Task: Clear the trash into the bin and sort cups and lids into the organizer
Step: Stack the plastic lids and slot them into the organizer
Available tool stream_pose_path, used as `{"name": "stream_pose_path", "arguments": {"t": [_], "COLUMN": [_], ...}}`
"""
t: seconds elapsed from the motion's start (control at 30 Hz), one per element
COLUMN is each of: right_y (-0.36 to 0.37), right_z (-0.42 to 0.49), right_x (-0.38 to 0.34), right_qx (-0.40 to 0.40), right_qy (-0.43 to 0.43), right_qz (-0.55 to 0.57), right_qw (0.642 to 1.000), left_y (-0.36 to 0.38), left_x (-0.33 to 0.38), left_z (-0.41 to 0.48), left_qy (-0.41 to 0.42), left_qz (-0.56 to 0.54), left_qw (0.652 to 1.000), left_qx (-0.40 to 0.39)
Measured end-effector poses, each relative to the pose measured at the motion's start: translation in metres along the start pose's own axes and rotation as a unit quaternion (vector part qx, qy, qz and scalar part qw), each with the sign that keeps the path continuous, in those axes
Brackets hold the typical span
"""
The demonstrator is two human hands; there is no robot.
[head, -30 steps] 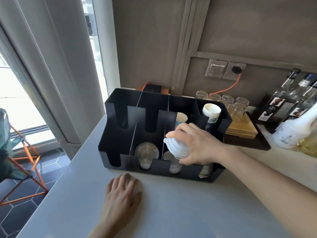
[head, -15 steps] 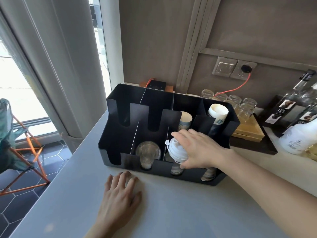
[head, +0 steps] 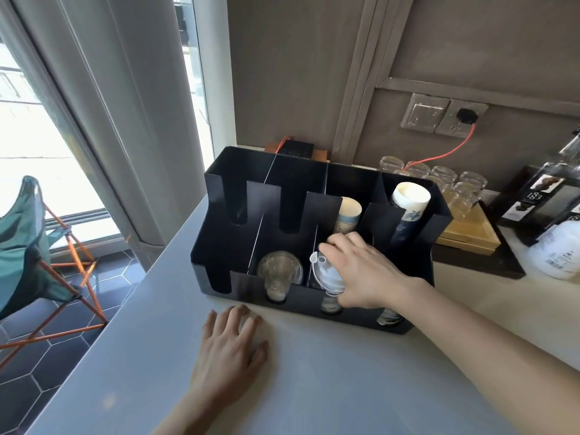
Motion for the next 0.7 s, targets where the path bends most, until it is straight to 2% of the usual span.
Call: {"name": "stream_pose_path", "arguments": {"t": [0.1, 0.2, 0.43, 0.57, 0.7], "right_y": [0.003, 0.002, -0.017, -0.03, -0.044], "right_z": [-0.002, -0.008, -0.042, -0.063, -0.049], "right_x": [0.001, 0.004, 0.007, 0.017, 0.018], "right_qx": [-0.003, -0.002, 0.119, 0.198, 0.207], "right_qy": [-0.007, -0.007, -0.012, 0.029, 0.042], "right_qz": [-0.007, 0.033, 0.149, 0.181, 0.158], "right_qw": [1.0, 0.999, 0.982, 0.963, 0.965], "left_y": [0.001, 0.003, 0.004, 0.001, 0.0], "left_x": [0.0, -0.001, -0.001, 0.001, 0.003], "left_z": [0.0, 0.0, 0.0, 0.0, 0.0], "left_qy": [0.004, 0.006, 0.005, -0.004, -0.009], "left_qz": [0.001, 0.001, 0.001, 0.003, 0.007], "left_qw": [1.0, 1.0, 1.0, 1.0, 1.0], "left_qx": [0.007, 0.007, -0.002, -0.002, 0.0]}}
Point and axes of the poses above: each hand's wrist, its own z-axis towards the middle knuckle, its own y-axis out of the palm, x = y × z, the point moved 6 cm from there along z, towards the middle knuckle, and after that the axes turned 6 degrees about x, right-handed, at the moved point
